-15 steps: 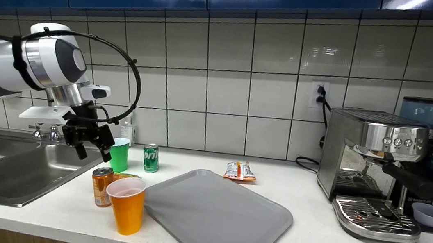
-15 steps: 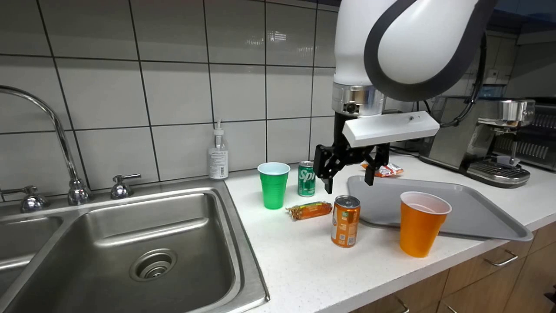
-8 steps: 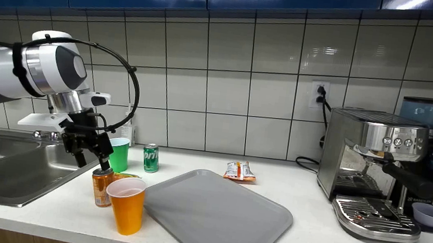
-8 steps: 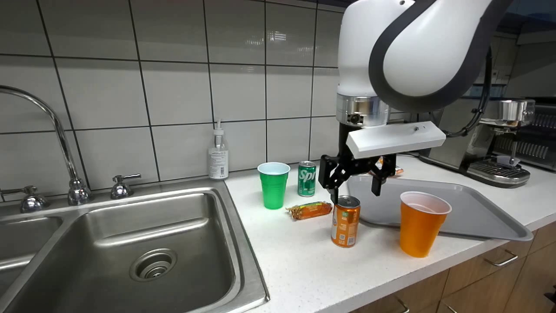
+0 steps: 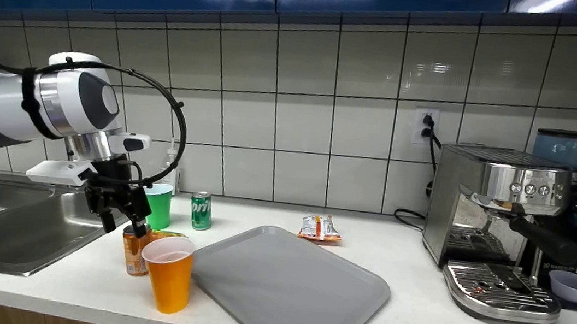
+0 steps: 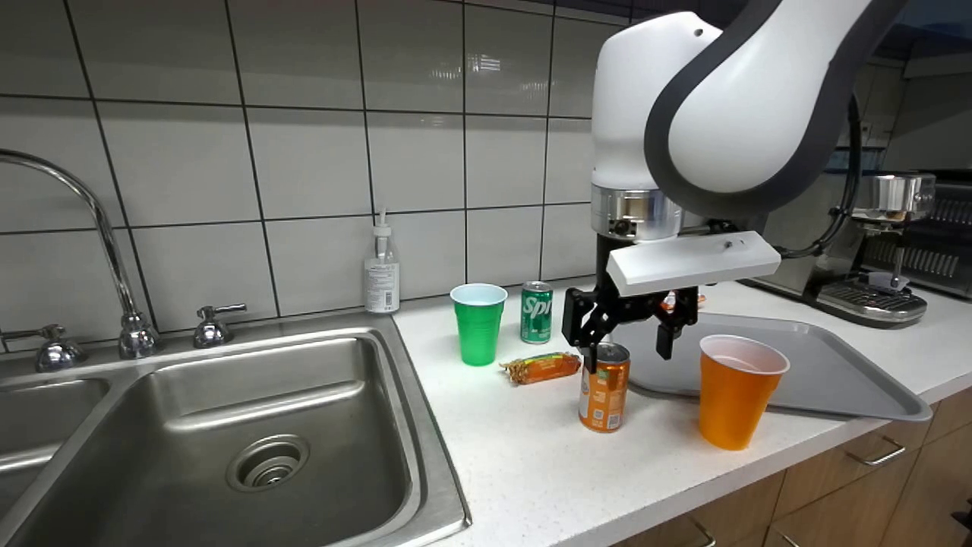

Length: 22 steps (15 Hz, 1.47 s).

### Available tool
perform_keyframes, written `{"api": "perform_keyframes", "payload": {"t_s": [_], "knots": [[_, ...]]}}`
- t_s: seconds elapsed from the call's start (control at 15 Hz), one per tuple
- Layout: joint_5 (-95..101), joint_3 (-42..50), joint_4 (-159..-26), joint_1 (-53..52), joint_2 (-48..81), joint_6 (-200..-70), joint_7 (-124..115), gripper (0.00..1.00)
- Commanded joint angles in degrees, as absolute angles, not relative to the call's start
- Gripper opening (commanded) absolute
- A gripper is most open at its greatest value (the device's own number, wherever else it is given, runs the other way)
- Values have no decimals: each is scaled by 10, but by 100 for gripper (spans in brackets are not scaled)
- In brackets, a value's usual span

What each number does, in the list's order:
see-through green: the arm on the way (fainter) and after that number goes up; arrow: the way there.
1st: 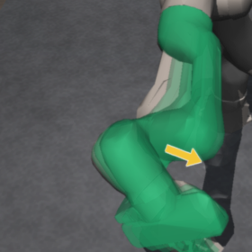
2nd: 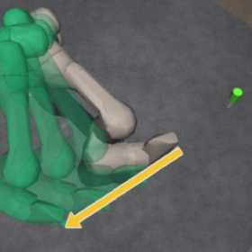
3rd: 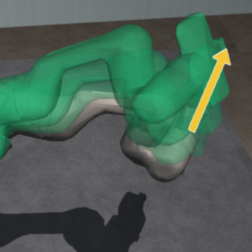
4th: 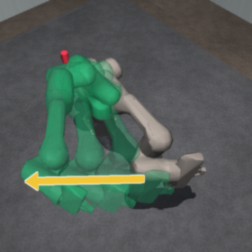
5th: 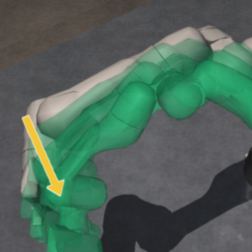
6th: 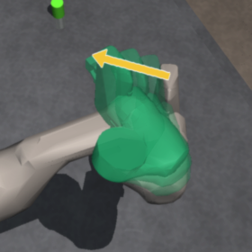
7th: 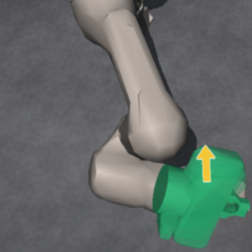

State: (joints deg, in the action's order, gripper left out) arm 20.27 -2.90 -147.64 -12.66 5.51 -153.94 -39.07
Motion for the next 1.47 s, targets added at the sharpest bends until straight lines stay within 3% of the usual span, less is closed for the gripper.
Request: {"api": "perform_keyframes", "payload": {"t_s": [0.0,1.2,1.33,1.4], "knots": [[208,-30,-1466,-120,70,-1549,-399,100],[192,-10,-1411,-132,130,-1553,-386,100],[189,-10,-1408,-132,132,-1554,-385,74],[188,-10,-1407,-133,132,-1553,-385,65]]}}
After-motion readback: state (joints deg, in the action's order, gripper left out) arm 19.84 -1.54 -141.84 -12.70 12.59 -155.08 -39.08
